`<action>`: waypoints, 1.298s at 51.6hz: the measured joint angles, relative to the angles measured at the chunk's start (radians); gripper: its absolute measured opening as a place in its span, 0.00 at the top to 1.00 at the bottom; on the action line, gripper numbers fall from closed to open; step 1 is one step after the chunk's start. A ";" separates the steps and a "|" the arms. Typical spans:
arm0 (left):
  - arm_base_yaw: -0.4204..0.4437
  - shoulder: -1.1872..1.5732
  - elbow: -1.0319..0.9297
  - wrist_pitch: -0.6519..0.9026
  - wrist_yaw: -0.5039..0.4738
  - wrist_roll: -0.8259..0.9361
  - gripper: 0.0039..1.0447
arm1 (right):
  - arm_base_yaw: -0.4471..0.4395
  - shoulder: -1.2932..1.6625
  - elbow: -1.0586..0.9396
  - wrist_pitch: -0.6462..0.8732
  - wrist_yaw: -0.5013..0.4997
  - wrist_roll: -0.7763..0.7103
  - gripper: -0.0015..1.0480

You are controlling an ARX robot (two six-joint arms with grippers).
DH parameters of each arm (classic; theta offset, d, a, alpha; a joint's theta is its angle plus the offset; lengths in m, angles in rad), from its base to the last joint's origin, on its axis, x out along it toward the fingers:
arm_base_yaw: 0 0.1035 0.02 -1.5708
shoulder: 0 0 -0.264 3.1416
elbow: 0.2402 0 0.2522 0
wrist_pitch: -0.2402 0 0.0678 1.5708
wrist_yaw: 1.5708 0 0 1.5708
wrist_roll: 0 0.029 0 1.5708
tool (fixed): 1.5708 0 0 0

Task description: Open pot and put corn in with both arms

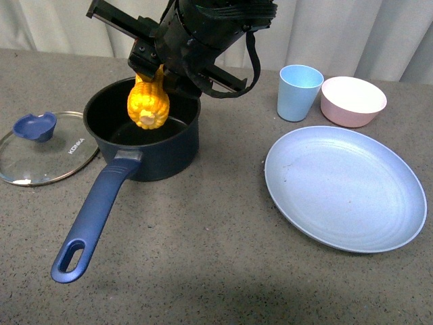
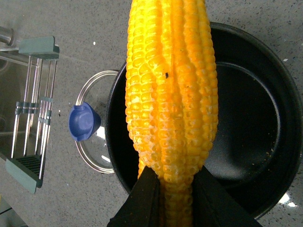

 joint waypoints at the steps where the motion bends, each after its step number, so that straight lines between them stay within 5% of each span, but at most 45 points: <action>1: 0.000 0.000 0.000 0.000 0.000 0.000 0.06 | 0.000 0.002 0.002 -0.002 0.000 0.000 0.89; 6: 0.000 0.000 0.000 0.000 0.000 0.000 0.06 | 0.005 0.017 0.012 -0.008 0.005 -0.007 0.83; 29: 0.000 0.000 0.000 0.000 0.000 0.000 0.06 | -0.011 0.011 -0.051 0.052 0.059 -0.029 0.07; 45: 0.000 0.000 0.000 0.000 0.000 0.000 0.06 | -0.068 -0.302 -0.426 0.281 0.284 -0.226 0.09; 67: 0.000 0.000 0.000 0.000 0.000 0.000 0.06 | -0.310 -0.914 -1.149 0.527 0.508 -0.592 0.09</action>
